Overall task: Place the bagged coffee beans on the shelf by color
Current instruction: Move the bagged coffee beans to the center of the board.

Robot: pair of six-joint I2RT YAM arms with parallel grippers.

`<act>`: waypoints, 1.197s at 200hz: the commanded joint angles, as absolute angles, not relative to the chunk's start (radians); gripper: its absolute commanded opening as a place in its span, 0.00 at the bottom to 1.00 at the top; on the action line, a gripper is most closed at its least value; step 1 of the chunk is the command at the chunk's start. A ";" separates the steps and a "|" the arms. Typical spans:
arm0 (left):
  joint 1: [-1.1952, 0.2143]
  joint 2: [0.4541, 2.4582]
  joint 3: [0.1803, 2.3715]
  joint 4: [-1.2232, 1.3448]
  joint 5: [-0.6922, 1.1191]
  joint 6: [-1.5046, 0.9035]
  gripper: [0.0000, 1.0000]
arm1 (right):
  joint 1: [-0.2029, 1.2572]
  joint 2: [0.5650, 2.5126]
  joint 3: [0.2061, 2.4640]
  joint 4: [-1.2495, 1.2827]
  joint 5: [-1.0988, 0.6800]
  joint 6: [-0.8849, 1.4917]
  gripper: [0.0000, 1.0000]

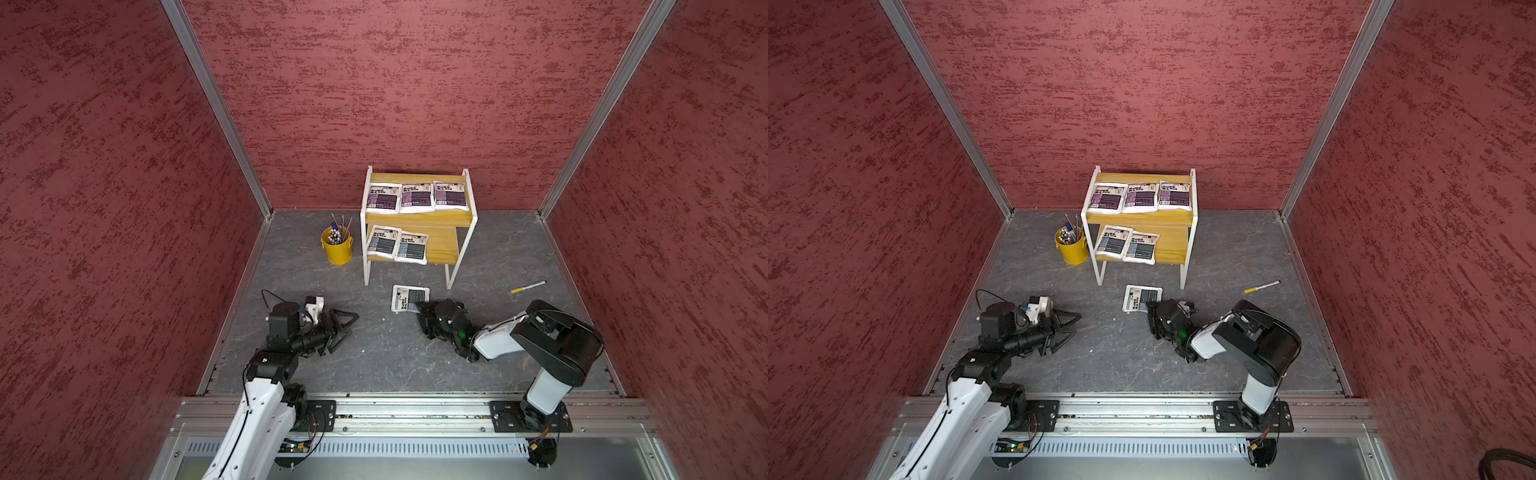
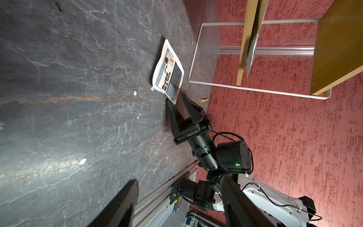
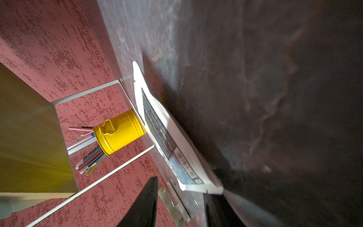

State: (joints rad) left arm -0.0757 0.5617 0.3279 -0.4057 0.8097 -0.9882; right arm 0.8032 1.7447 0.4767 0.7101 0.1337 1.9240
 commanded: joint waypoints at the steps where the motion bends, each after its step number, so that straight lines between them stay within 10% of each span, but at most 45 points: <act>1: -0.069 0.548 0.356 -0.419 0.807 -0.960 0.71 | 0.792 1.819 0.436 0.527 0.143 1.971 0.38; 69: -0.064 0.525 0.333 -0.411 0.805 -0.971 0.71 | 0.796 1.736 0.395 0.521 0.115 1.924 0.00; 145: -0.068 0.522 0.291 -0.388 0.813 -0.983 0.71 | 0.979 1.327 0.418 0.096 0.138 1.881 0.00; 173: -0.074 0.526 0.278 -0.372 0.813 -0.992 0.71 | 1.047 1.252 0.488 -0.047 0.152 1.847 0.51; 239: -0.158 0.553 0.248 -0.358 0.793 -1.030 0.71 | 0.990 1.093 0.529 -0.230 0.188 1.628 0.62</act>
State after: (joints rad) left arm -0.1051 0.5537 0.2764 -0.3923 0.8085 -1.0004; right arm 1.0466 1.1275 0.5339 -0.1280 0.1570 1.7557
